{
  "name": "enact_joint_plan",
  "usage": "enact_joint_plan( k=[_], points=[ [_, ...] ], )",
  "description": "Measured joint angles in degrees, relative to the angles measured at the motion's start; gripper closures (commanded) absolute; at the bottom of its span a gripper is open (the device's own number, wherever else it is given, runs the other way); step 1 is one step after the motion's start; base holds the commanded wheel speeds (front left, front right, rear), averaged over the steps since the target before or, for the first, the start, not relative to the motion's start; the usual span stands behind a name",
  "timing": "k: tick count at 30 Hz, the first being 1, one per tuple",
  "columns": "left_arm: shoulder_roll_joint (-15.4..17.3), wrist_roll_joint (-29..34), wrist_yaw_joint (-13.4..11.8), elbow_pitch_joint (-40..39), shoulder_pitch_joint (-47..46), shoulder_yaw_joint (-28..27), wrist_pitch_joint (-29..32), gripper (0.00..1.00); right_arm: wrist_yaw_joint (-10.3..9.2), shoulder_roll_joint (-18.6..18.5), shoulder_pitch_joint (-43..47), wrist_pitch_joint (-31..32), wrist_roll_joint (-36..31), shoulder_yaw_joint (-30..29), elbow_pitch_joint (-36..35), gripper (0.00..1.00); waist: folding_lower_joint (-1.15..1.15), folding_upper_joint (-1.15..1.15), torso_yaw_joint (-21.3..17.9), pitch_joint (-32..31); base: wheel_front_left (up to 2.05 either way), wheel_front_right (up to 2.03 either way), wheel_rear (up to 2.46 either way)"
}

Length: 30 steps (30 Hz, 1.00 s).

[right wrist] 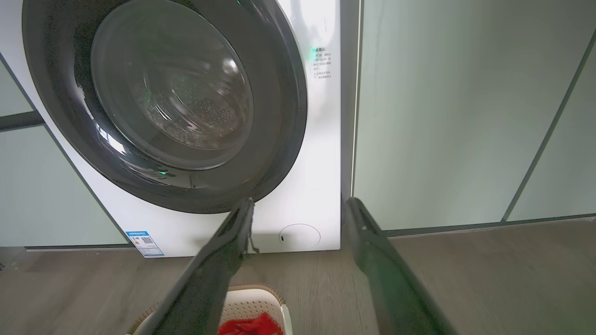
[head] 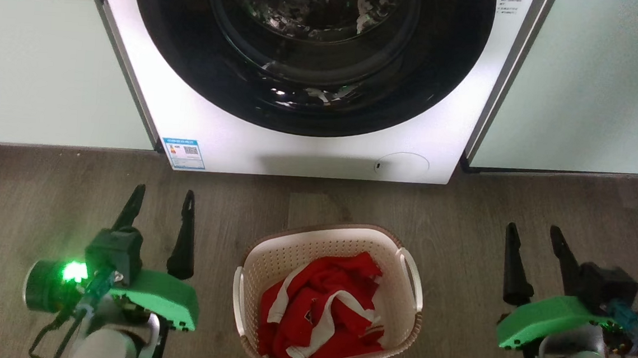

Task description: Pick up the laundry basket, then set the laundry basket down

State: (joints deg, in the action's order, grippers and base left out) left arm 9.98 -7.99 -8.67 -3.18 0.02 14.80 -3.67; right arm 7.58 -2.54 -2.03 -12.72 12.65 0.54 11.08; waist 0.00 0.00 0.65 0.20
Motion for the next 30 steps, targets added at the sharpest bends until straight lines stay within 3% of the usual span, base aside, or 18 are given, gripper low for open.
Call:
enact_joint_plan(
  k=[20,30],
  points=[
    [0.42,-1.19,-0.43,0.09,0.00,1.03,0.14,0.00,0.00,0.00,-0.05,-0.05,0.44,0.67,0.31,0.00,0.00,0.00,0.01,0.76,0.00,0.00,0.00],
    [0.37,-2.42,-0.40,2.04,-0.47,1.08,0.34,0.00,0.01,0.00,-1.31,0.00,0.54,0.96,-0.91,0.00,0.00,0.00,-0.21,4.38,0.00,0.00,0.00]
  ],
)
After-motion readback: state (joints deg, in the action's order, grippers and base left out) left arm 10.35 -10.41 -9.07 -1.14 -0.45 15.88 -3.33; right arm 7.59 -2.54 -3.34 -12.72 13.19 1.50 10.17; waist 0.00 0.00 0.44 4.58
